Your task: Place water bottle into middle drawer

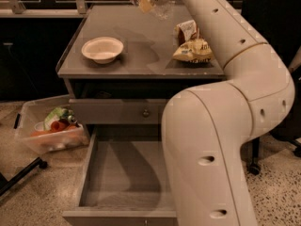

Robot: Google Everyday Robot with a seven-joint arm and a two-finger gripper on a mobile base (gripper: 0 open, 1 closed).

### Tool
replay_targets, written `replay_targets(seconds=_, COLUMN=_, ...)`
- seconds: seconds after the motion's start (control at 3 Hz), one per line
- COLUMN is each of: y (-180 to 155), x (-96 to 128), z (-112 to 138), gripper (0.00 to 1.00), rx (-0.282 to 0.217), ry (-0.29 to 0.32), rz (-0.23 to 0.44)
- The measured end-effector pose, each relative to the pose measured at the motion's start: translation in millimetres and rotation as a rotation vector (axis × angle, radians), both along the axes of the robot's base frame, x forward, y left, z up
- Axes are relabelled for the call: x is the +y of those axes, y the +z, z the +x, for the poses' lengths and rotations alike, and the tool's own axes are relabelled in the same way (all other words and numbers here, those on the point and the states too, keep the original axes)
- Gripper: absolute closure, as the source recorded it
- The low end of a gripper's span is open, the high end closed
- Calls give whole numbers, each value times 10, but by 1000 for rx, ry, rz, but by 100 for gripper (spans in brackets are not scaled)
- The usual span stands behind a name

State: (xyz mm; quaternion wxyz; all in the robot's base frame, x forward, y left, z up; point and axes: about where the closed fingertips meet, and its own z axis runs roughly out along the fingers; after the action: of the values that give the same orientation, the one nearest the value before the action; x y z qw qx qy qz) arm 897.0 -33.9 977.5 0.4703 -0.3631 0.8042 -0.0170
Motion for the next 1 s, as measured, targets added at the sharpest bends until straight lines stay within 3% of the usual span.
replay_targets(seconds=0.33, y=257, x=-53, z=-338, gripper=100, rx=-8, ry=17, rz=15)
replay_targets(seconds=1.0, y=449, x=-194, z=-1377, gripper=100, rx=-15, ry=117, rz=84)
